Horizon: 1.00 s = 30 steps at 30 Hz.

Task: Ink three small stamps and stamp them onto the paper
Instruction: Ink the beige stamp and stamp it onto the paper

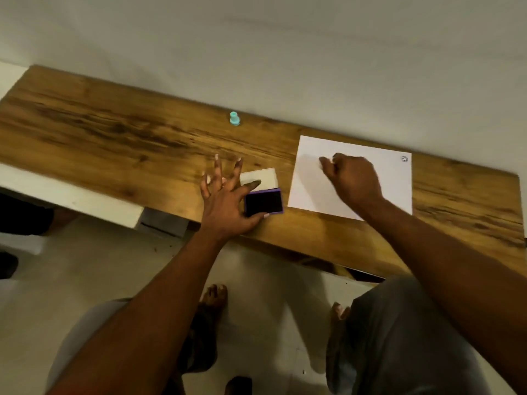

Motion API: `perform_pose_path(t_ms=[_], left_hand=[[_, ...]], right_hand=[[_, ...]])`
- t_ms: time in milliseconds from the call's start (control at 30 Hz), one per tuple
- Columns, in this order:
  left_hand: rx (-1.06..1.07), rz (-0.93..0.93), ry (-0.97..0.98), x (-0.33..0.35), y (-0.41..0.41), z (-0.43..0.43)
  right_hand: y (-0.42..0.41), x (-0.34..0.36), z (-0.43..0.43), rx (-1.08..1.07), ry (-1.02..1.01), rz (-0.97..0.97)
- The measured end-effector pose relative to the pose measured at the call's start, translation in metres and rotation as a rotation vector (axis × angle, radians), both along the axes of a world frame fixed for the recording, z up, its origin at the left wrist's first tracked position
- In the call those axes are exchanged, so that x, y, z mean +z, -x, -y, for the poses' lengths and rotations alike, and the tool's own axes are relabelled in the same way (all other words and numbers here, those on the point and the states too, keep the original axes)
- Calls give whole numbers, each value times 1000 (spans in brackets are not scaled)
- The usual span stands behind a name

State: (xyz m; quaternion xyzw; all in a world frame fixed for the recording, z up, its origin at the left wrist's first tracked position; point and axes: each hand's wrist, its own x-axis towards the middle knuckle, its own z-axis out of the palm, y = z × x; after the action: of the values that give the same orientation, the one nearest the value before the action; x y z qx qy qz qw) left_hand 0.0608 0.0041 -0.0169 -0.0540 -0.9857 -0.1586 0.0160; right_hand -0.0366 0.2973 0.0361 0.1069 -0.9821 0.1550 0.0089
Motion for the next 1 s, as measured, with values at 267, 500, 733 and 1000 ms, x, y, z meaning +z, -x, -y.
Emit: perform_pose_path(t_ms=[267,500,733,1000], left_hand=[[-230,-3,15,9,51,-157],[-277,90,-37,-24,86,-229],[-265,91,-55,-40,88,-229],[-247,92,-34,-41,87,-231]], right_hand=[[54,-24,-133,-312,176,84],[67,-54,-157,-398,286,170],[73,-58,-163,-382,339,154],[88,-54,-177,-387,240,194]])
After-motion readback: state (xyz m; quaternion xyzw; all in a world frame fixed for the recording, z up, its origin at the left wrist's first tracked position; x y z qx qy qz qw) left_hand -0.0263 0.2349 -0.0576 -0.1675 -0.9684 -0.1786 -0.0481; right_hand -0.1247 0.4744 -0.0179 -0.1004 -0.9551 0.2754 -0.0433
